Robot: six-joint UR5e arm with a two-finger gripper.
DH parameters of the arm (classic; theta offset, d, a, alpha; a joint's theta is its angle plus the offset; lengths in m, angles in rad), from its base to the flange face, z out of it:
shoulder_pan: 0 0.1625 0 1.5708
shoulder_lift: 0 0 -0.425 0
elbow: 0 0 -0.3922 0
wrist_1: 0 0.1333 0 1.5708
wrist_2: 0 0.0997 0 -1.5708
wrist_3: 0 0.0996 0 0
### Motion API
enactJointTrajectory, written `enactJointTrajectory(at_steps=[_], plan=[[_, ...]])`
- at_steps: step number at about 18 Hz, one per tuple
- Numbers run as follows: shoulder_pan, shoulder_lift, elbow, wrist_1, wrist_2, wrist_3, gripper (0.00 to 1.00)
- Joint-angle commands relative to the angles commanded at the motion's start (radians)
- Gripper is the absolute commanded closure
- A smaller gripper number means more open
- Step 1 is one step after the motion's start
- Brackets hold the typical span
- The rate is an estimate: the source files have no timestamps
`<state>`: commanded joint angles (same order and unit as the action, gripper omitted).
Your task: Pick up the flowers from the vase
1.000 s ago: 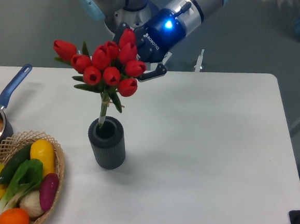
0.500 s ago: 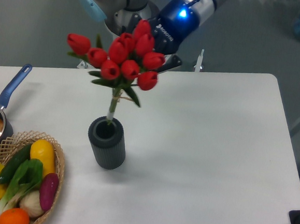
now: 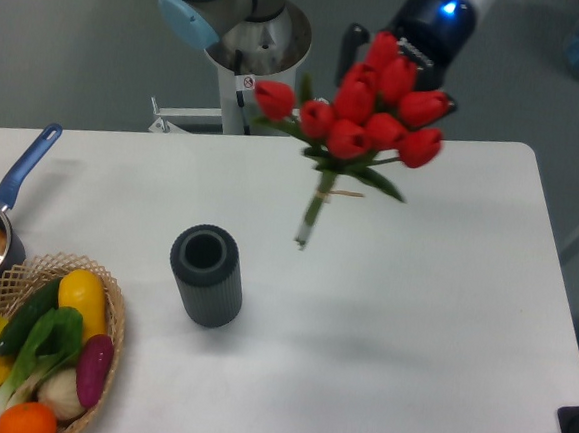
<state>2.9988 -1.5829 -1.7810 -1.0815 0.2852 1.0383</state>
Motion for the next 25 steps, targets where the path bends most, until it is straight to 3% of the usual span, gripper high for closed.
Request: enactJointTrajectory(at_steps=[8,25], plan=[[0.071,-0.04,0.0,0.0,0.155,0.176,0.6],[0.094,-0.058,-0.003,0.0,0.16,0.204,0.6]])
